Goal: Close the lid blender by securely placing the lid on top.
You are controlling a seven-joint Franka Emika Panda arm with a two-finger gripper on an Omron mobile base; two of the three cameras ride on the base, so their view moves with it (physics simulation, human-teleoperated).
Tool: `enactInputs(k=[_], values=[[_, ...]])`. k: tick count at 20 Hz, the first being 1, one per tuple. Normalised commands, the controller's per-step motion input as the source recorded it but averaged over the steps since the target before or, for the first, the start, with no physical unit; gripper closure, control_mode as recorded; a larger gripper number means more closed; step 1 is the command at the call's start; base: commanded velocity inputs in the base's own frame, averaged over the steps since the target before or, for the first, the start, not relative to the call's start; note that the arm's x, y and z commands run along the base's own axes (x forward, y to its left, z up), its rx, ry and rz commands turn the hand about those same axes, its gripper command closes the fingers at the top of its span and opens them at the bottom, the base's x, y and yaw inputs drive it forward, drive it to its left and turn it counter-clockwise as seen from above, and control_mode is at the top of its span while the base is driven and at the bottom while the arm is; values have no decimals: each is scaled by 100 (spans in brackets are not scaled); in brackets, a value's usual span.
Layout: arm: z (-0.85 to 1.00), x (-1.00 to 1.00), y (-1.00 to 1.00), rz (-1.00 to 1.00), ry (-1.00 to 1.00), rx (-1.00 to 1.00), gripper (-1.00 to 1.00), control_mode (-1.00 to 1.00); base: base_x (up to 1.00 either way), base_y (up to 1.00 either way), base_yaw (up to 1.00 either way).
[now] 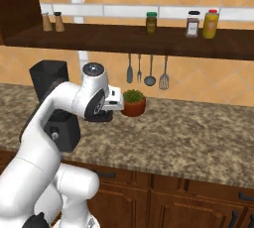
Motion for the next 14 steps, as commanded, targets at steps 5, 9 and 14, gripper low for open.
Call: enactInputs(k=[5,9,14], values=[[100,-46,15,0,-10,0,100,-100,0,0,0],[98,-37,29,0,-12,0,100,-100,0,0,0],[82,-22,38,0,-11,0,100,-100,0,0,0]])
